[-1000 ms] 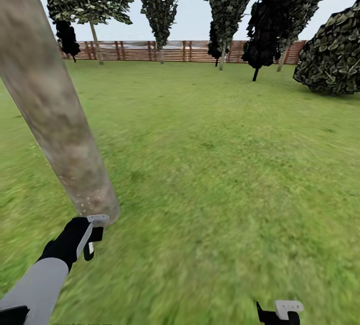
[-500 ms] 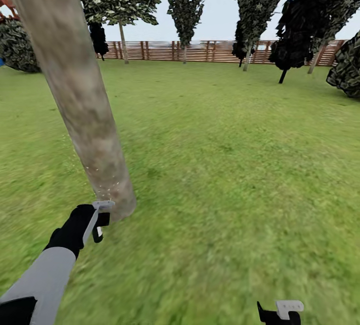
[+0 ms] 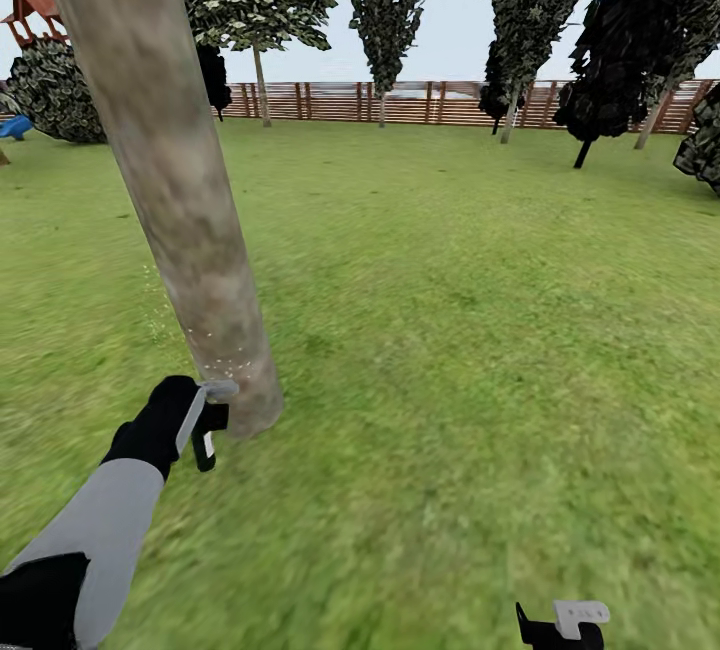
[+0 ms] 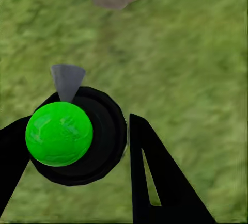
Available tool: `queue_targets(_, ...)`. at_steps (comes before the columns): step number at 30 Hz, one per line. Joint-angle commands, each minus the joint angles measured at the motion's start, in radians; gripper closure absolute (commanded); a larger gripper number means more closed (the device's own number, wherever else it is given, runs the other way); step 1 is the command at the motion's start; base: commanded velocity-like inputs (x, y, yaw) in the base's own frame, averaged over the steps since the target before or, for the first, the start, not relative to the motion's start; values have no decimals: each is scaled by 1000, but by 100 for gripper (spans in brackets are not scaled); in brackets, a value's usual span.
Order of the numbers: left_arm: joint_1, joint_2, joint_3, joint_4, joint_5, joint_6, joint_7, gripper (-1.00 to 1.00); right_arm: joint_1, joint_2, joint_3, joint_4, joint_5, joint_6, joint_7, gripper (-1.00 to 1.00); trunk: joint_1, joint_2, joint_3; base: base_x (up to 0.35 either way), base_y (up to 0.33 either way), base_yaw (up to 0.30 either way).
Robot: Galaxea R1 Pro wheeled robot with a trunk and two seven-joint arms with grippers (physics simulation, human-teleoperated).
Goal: In the garden, pick up the pesticide atomizer on the floor and spray pesticide onto both trees until each tree trunk is fully covered.
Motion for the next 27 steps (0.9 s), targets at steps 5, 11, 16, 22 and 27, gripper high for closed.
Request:
queue_targets(5,-7,66,7,-3,-9,31,-7,100,-1,0,-8,1,6,-4,3,-100,0,0,-1,0,0,0)
queue_targets(11,5,97,-1,-6,-16,24,-60,100,-1,1,-8,1,6,-4,5,-100,0,0,-1,0,0,9)
queue_targets(16,-11,85,-24,-17,-13,33,-68,100,-1,2,-8,1,7,-4,5,-100,0,0,-1,145,1,180)
queue_targets(22,-12,79,-35,-84,-10,40,-68,100,-1,2,-8,1,7,-4,5,-100,0,0,-1,184,33,12)
queue_targets(27,-58,80,-37,-142,-13,81,-68,100,-1,2,-8,1,7,-4,5,-100,0,0,-1,5,1,102)
